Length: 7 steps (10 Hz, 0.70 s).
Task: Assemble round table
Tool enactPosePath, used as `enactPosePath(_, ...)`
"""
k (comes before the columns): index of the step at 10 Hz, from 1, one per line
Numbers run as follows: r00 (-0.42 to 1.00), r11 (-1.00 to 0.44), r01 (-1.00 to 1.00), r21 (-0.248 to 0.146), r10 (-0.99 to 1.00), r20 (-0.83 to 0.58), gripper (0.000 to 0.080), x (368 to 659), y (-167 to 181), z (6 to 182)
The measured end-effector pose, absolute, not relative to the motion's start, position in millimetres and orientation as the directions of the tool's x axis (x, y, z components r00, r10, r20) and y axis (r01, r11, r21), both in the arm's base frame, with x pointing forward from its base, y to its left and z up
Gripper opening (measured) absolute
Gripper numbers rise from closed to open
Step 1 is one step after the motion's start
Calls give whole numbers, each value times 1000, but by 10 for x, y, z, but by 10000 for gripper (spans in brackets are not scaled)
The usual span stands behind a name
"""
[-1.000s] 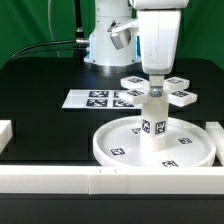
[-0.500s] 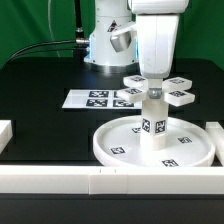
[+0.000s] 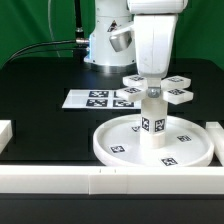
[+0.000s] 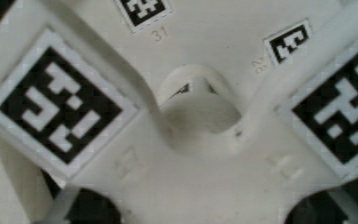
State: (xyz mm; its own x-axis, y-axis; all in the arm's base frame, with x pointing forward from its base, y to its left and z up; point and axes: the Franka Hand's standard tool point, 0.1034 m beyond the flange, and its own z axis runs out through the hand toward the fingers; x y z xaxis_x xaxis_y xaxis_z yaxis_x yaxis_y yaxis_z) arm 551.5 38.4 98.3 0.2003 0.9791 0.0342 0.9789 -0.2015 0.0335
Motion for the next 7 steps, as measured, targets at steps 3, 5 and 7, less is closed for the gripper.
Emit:
enactPosePath(3,489,-490,872,20,871,47,440,5517,380,983)
enactPosePath(5,685,-687,726,9,725,63,442,5528,386,986)
enactPosePath(7,874,-876,482,-14,480,70,442,5509,381,984)
